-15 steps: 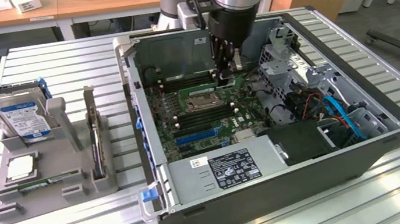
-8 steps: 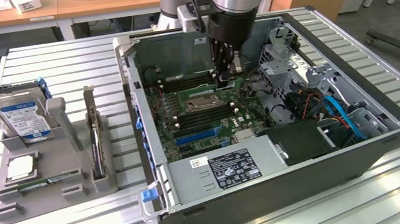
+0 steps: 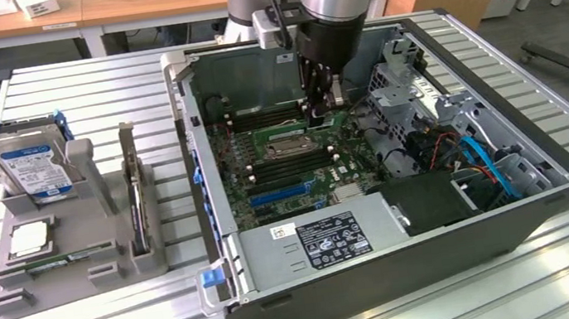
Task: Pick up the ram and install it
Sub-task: 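Insert the ram into the slot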
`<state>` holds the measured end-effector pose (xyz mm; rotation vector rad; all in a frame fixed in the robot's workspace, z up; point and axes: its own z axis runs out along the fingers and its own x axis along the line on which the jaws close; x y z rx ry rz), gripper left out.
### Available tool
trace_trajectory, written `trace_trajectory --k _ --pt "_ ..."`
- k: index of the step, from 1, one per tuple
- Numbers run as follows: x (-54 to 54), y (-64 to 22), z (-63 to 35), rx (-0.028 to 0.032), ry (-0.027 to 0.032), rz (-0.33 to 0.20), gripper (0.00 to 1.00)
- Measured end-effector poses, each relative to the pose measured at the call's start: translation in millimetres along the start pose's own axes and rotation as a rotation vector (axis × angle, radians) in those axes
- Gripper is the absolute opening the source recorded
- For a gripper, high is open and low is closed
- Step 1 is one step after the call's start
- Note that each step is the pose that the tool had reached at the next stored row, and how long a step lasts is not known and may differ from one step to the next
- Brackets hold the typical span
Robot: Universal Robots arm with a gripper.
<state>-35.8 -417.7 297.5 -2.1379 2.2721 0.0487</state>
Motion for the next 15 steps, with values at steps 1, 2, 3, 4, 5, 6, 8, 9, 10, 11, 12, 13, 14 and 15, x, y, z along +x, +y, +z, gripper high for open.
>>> trace_trajectory --k 1,2,3,4,5,6,8,9,10,11,12,13,14,15 --pt "0.0 0.0 0.0 0.0 0.0 0.0 0.11" --pt "0.1 0.0 0.1 0.0001 -0.0002 0.0 0.11" --pt "0.5 0.0 0.1 0.0001 -0.0004 0.0 0.11" --pt "1.1 0.0 0.0 0.0001 -0.0002 0.0 0.11" --pt "1.8 -0.1 -0.1 0.0 0.0 0.0 0.11" --pt "2.3 -0.1 0.0 0.0001 -0.0001 0.0 0.11" --pt "2.5 -0.1 0.0 0.0 -0.0001 0.0 0.11" --pt "2.5 -0.1 0.0 0.0 -0.0001 0.0 0.11" --pt "2.6 -0.1 0.0 0.0 0.0 0.0 0.11" --pt "2.6 -0.2 0.5 0.0 -0.0001 0.0 0.11" --pt "2.7 -0.1 1.3 0.0 -0.0001 0.0 0.11" --pt "2.7 -0.2 2.3 0.0 -0.0001 0.0 0.11" --pt "2.7 -0.2 3.3 0.0 0.0 0.0 0.11" --pt "2.8 -0.2 4.3 0.0 0.0 0.0 0.11"
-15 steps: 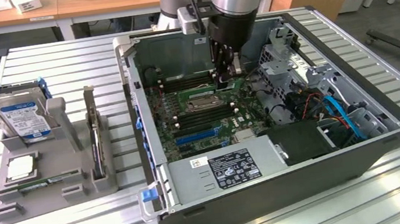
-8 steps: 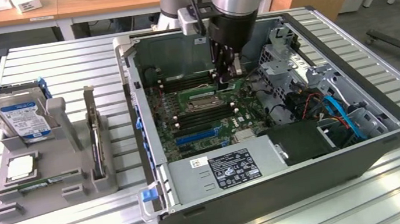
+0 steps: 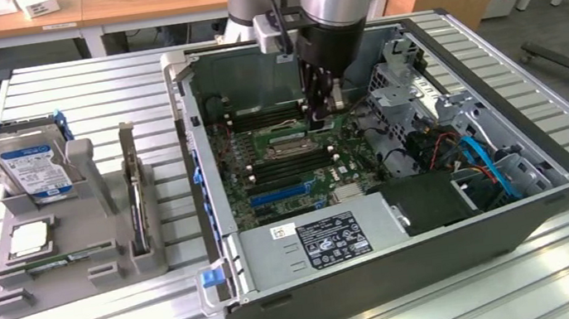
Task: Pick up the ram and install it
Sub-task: 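Insert the ram into the slot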
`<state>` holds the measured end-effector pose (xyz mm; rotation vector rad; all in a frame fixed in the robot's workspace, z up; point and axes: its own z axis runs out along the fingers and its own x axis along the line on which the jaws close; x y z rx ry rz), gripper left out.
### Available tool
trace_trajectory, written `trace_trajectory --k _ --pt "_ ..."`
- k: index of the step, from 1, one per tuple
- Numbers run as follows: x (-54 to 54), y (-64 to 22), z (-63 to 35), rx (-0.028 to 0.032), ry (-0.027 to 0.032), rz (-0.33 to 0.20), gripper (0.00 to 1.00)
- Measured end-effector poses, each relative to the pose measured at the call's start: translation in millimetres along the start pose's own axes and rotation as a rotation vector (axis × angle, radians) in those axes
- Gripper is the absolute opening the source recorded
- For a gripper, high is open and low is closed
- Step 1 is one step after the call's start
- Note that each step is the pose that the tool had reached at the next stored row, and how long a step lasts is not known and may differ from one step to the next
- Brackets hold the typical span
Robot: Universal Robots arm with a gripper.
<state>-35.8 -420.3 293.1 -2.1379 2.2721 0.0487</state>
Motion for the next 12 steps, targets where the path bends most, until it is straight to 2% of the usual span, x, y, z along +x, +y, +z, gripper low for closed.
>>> trace_trajectory --k 7,12 --pt "0.3 -0.1 7.7 0.0 -0.0001 0.0 0.11" --pt "0.3 -0.1 7.8 0.0 0.0 0.0 0.11"
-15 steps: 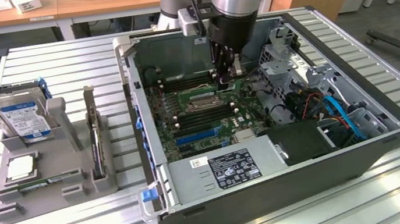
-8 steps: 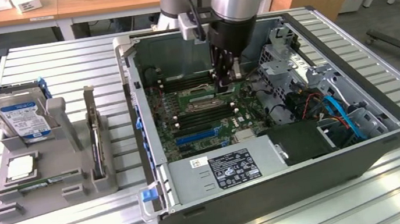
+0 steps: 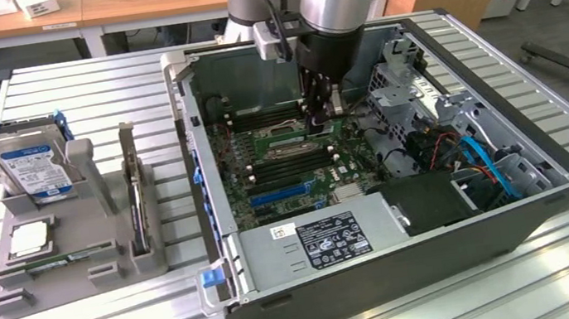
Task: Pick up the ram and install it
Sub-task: 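Insert the ram into the slot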
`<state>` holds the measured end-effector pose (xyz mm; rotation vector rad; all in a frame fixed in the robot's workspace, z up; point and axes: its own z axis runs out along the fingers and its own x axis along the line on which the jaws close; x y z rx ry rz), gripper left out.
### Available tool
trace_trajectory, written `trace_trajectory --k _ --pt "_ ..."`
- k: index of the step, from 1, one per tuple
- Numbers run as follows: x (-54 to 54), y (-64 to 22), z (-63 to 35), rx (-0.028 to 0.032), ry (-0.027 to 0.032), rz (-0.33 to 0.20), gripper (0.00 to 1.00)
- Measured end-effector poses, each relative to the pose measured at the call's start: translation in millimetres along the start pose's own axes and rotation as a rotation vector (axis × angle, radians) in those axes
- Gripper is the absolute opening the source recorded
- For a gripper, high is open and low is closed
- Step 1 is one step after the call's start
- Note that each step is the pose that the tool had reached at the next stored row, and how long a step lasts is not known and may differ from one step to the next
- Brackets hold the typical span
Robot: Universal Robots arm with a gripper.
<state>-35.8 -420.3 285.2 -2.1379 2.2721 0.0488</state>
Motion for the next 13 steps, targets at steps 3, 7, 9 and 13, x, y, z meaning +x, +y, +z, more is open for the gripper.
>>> trace_trajectory --k 3,7,9,13 --pt "0.0 0.0 1.6 0.0001 -0.0004 0.0 0.11" --pt "0.1 0.0 4.0 0.0 -0.0001 0.0 0.11" --pt "0.2 0.0 4.8 0.0 -0.0001 0.0 0.11" --pt "0.2 0.0 6.8 0.0 -0.0001 0.0 0.11"
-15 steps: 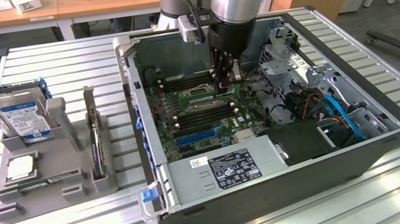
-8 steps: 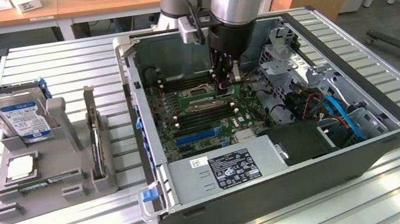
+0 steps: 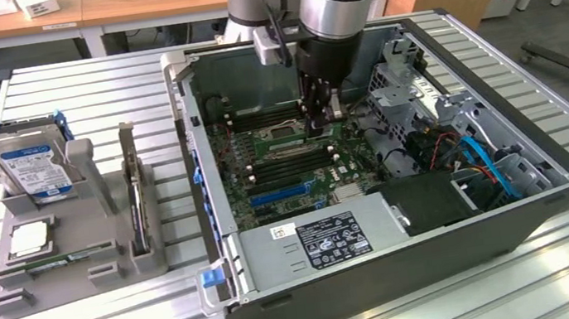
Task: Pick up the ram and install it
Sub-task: 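Insert the ram into the slot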
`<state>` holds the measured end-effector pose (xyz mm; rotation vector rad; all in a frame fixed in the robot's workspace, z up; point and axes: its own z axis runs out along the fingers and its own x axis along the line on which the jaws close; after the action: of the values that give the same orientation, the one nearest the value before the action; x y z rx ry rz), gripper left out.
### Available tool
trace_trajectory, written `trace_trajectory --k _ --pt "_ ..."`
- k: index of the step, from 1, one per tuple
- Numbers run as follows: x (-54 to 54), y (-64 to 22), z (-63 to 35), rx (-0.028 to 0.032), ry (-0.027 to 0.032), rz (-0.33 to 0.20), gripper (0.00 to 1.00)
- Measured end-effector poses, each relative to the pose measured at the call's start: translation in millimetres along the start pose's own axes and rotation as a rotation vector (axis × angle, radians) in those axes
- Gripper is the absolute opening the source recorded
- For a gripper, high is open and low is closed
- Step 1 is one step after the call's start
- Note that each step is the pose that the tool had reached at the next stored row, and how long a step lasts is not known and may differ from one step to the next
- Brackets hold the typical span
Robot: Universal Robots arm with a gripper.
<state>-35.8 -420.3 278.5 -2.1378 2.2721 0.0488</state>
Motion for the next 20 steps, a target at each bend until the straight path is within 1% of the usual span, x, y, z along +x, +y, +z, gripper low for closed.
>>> trace_trajectory --k 20 --pt "0.4 -0.1 10.5 0.0 0.0 0.0 0.11"
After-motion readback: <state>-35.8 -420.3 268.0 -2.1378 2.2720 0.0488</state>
